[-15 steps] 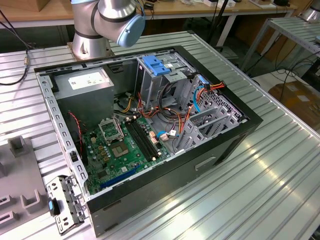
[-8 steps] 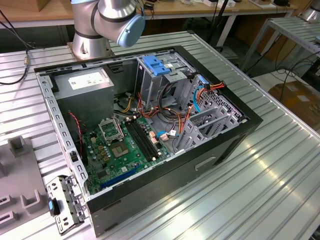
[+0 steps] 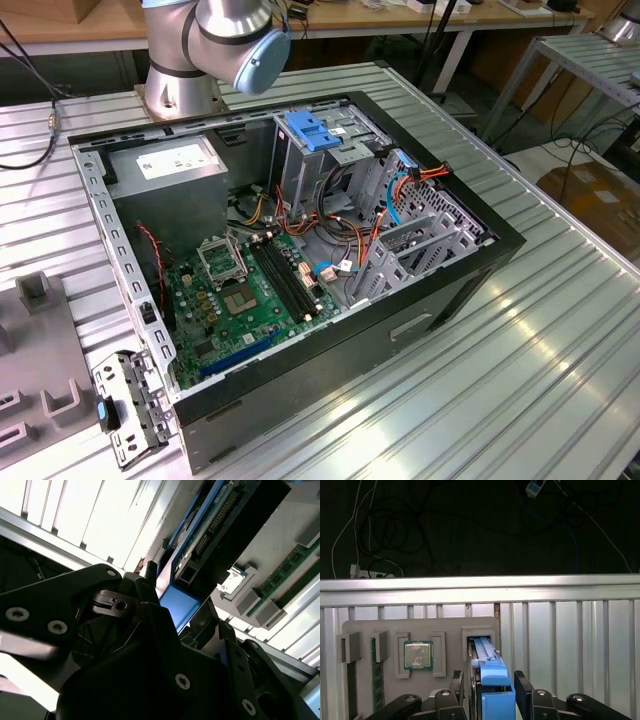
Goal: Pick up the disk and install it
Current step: 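Pick up the disk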
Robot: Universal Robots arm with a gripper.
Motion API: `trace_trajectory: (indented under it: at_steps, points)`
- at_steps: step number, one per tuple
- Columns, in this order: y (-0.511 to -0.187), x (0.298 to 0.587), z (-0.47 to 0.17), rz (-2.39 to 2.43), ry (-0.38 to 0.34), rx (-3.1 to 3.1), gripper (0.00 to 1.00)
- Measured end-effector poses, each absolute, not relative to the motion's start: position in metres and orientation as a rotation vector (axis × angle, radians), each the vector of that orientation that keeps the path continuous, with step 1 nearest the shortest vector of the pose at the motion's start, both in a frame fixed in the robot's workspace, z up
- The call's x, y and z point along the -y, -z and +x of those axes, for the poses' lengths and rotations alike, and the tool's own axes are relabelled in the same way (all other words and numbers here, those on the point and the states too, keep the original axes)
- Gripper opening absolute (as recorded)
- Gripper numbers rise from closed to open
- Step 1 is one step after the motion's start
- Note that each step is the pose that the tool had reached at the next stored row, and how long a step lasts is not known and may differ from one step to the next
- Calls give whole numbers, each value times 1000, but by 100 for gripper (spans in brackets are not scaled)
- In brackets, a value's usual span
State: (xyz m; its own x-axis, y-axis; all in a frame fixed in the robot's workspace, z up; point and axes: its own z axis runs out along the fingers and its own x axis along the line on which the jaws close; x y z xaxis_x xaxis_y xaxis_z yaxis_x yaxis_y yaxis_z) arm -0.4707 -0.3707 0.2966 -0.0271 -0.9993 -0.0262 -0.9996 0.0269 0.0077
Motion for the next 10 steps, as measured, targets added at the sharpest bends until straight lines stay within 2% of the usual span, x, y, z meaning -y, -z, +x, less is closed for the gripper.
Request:
trace_trajectory:
  at_steps: [10]
  points:
    - [-295, 371, -471, -2166, -37, -2257, 53]
